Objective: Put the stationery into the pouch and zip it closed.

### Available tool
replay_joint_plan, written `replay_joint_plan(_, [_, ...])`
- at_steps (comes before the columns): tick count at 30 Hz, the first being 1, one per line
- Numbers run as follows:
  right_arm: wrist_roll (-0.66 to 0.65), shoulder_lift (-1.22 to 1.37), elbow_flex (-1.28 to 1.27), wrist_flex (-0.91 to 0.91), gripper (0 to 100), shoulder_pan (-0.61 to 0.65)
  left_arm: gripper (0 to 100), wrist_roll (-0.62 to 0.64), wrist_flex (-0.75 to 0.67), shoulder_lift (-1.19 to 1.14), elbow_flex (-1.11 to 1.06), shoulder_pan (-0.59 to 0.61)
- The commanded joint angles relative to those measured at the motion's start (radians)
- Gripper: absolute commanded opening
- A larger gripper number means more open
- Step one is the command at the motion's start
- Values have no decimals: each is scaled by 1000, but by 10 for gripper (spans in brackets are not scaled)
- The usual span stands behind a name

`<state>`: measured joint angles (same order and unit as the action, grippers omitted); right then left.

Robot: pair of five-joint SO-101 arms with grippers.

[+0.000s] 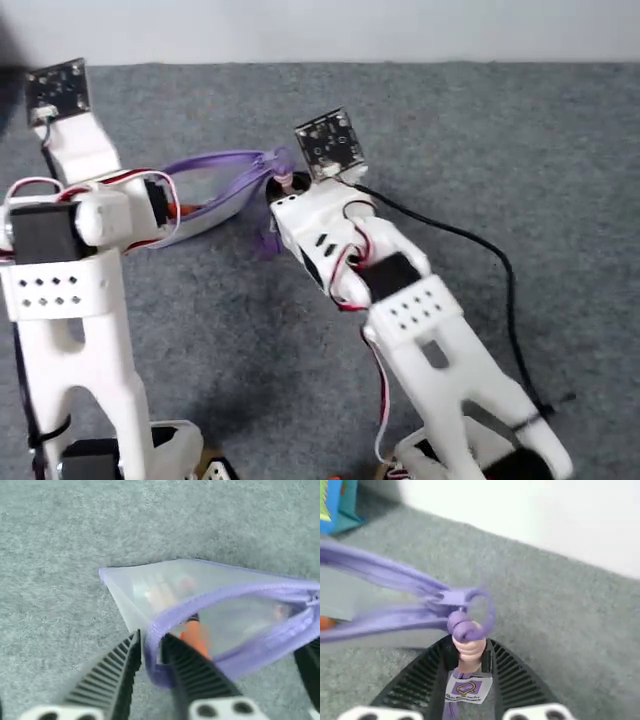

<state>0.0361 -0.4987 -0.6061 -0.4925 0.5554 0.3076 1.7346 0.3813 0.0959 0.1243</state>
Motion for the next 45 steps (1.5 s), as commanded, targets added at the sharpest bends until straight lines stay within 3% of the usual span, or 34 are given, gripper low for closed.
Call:
replay_joint_plan(1, [-15,-137,6,-25,8,-12,181,17,15,84,47,-23])
replay_joint_plan(8, [-20,-168,17,36,8,-15,203,21,5,281,47,-23])
replay_joint_plan(12, [-97,-173,31,114,8,-33,203,23,-43,428,47,-8])
replay_joint_plan(23, [-295,-179,209,142,8,-28,201,18,-54,597,4,265])
replay_joint_plan(26, [-334,-182,222,140,8,-25,200,18,-40,634,-71,241])
replay_joint_plan(30, [-356,-180,279,137,8,1,199,18,-17,713,-176,123])
replay_joint_plan(37, [-442,-179,419,-84,8,84,198,-26,20,842,-277,-57])
replay_joint_plan(45, [-512,-202,488,-352,8,85,197,-58,-15,870,-437,-52])
